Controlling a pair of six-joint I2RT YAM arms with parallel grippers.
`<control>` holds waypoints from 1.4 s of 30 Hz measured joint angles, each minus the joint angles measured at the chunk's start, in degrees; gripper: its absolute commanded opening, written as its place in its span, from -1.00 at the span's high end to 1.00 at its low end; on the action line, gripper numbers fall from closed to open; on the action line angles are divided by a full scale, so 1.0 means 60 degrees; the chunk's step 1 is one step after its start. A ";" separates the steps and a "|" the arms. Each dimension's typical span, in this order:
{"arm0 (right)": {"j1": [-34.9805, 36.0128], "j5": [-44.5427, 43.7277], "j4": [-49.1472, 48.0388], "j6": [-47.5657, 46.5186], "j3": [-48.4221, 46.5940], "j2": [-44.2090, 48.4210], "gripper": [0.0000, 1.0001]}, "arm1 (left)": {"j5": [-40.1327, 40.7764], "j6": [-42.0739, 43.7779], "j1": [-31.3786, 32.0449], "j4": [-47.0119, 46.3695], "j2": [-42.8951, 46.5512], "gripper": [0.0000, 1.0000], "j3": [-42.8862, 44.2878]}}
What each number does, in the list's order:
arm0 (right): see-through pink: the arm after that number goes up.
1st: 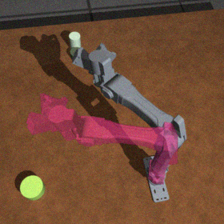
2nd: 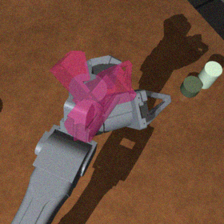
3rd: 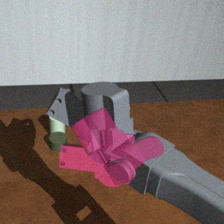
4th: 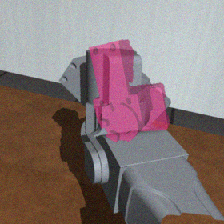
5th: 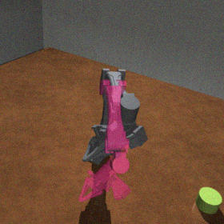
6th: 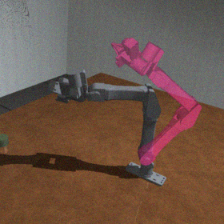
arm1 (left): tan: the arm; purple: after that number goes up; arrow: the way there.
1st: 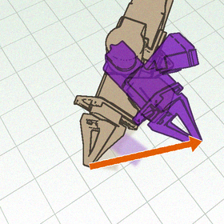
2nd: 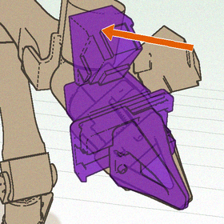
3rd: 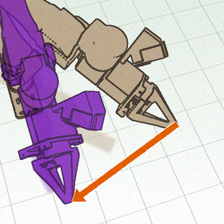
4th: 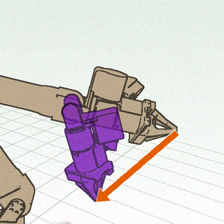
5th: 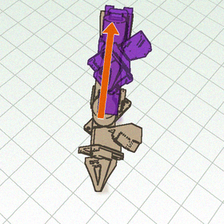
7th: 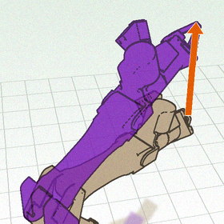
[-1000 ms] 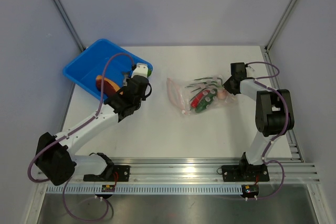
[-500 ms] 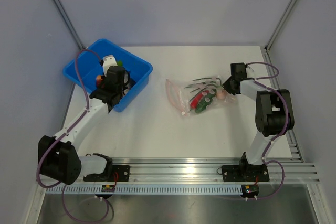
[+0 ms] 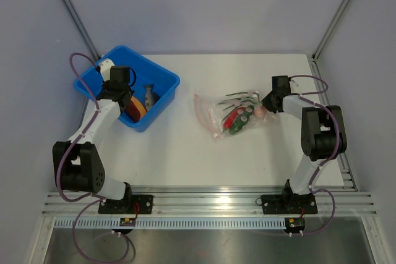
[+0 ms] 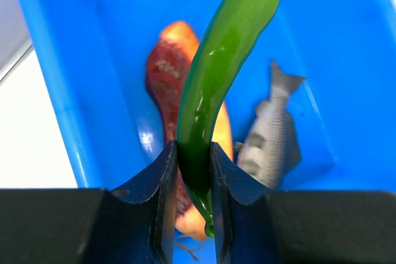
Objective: Open the zip-top bag and remove the fake food
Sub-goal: Place the fake vegetable in the bin.
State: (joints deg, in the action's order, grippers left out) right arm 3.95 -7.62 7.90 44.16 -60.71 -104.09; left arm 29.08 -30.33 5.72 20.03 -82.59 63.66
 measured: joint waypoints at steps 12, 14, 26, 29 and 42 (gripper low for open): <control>0.0000 0.0131 -0.0135 0.0018 0.0069 0.0047 1.00 | -0.0444 -0.0510 -0.0266 0.0029 -0.0845 0.51 -0.0007; 0.0000 0.0138 -0.0135 0.0018 0.0080 0.0055 1.00 | -0.0477 -0.0535 -0.0291 0.0004 -0.0965 0.26 -0.0011; 0.0000 0.0204 -0.0138 0.0022 0.0106 0.0073 1.00 | -0.1406 -0.0521 -0.0692 -0.0535 -0.0845 -0.42 -0.0244; 0.0000 0.0204 -0.0138 0.0022 0.0106 0.0076 1.00 | -0.1803 -0.0521 -0.0688 -0.0601 -0.0656 -0.41 -0.0280; 0.0000 0.0346 -0.0135 0.0011 0.0106 0.0091 1.00 | -0.3989 -0.0499 -0.0481 -0.2528 0.1606 -0.44 -0.2557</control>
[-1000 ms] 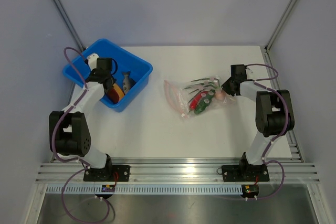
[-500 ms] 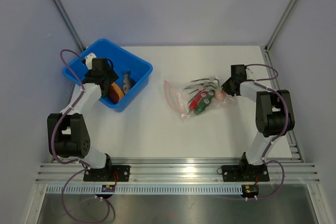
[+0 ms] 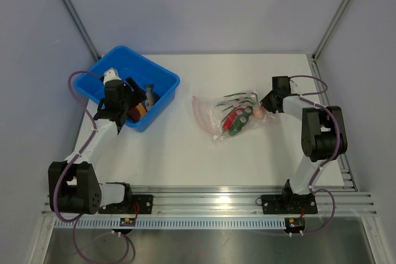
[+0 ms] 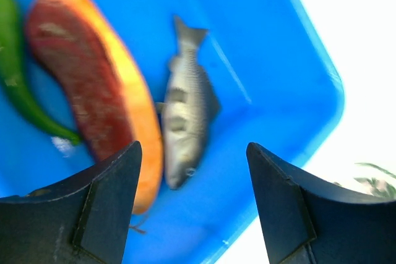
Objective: Open the zip-top bag and remove the fake food
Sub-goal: Place the fake vegetable in the bin.
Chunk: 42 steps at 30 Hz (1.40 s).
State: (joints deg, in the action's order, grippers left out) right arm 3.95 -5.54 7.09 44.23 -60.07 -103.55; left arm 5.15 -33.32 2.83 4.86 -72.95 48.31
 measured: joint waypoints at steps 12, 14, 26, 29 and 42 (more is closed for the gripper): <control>0.0000 0.0393 -0.0222 -0.0142 0.0149 0.0273 1.00 | -0.0503 0.0102 0.1851 -0.0907 0.0801 -0.35 -0.1158; 0.0000 0.0539 -0.0433 -0.0186 0.0364 0.0463 1.00 | -0.0514 0.0229 0.2317 -0.1133 0.0885 -0.33 -0.1275; 0.0000 0.1089 -0.0936 -0.0266 0.0535 0.0539 1.00 | -0.1523 0.1235 0.3683 -0.2608 0.0517 -0.18 -0.2033; 0.0000 0.1118 -0.0954 -0.0262 0.0535 0.0539 1.00 | -0.1577 0.1348 0.4036 -0.2805 0.0215 -0.15 -0.2033; 0.0000 0.1093 -0.0958 0.0047 0.0535 0.0539 1.00 | -0.2495 0.0120 0.4615 -0.4047 -0.1275 -0.01 -0.2328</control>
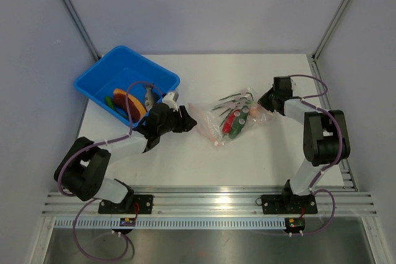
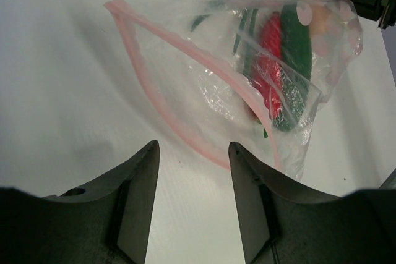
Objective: Open the zip-top bag and remove the fake food
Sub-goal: Place the fake vegetable in the bin, then pick up the fake vegetable from the zipper food storage bag.
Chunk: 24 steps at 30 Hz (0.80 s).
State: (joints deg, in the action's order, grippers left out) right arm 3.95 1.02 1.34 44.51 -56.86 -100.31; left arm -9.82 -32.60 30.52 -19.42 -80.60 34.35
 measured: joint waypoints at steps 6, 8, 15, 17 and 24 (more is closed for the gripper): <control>0.0000 -0.0004 0.0000 0.0127 0.0000 0.0000 1.00 | -0.0226 -0.0368 0.0313 -0.0091 -0.1016 0.09 0.0244; 0.0000 -0.0004 0.0000 0.0153 0.0000 0.0000 1.00 | -0.0291 -0.0430 0.0346 -0.0113 -0.1268 0.10 0.0280; 0.0000 0.0000 -0.0004 0.0233 0.0004 0.0000 1.00 | -0.0412 -0.0470 0.0470 -0.0280 -0.1694 0.09 0.0528; 0.0000 0.0004 -0.0011 0.0244 0.0011 0.0000 1.00 | -0.0419 -0.0437 0.0532 -0.0379 -0.1738 0.09 0.0594; 0.0000 0.0025 -0.0025 0.0295 0.0051 0.0000 1.00 | -0.0481 -0.0248 0.0678 -0.0718 -0.1985 0.08 0.0841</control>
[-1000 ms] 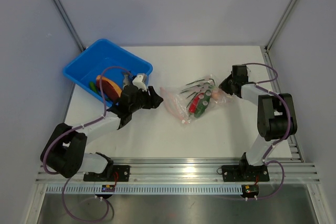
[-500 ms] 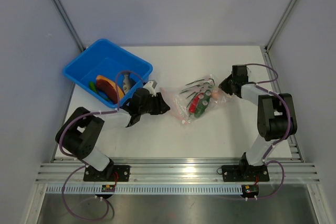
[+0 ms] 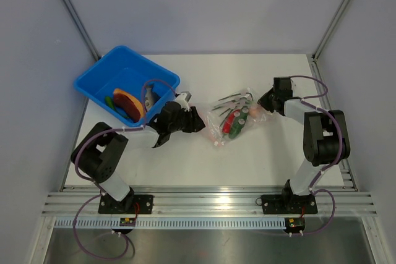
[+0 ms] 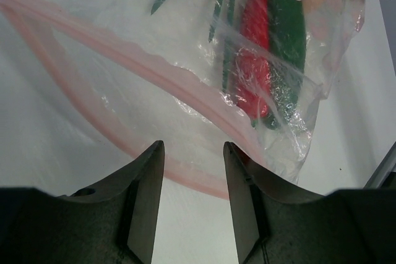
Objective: Open the zip-top bag and remove the fake food
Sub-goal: Pick up the fake vegetable from the zipper food storage bag.
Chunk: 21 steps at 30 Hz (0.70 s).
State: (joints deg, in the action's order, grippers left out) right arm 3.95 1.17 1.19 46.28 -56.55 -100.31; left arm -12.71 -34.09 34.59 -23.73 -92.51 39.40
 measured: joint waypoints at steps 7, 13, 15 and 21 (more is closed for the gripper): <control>0.0000 0.0011 -0.0033 0.0011 0.0018 0.0000 1.00 | -0.0131 0.0069 0.0197 -0.0229 -0.0667 0.07 0.0306; 0.0000 0.0248 -0.0127 0.0051 0.0120 0.0000 1.00 | -0.0233 0.0189 0.0291 -0.0379 -0.1188 0.01 0.0521; 0.0000 0.0291 -0.0186 0.0069 0.0131 0.0000 1.00 | -0.0335 0.0211 0.0302 -0.0499 -0.1388 0.00 0.0594; 0.0000 0.0514 -0.0346 0.0117 0.0149 -0.0029 1.00 | -0.0739 0.0208 0.0339 -0.1031 -0.1883 0.00 0.0754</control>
State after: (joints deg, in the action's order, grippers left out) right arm 3.95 4.25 -0.89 46.98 -55.66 -100.49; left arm -17.15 -32.84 36.62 -29.91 -103.81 43.92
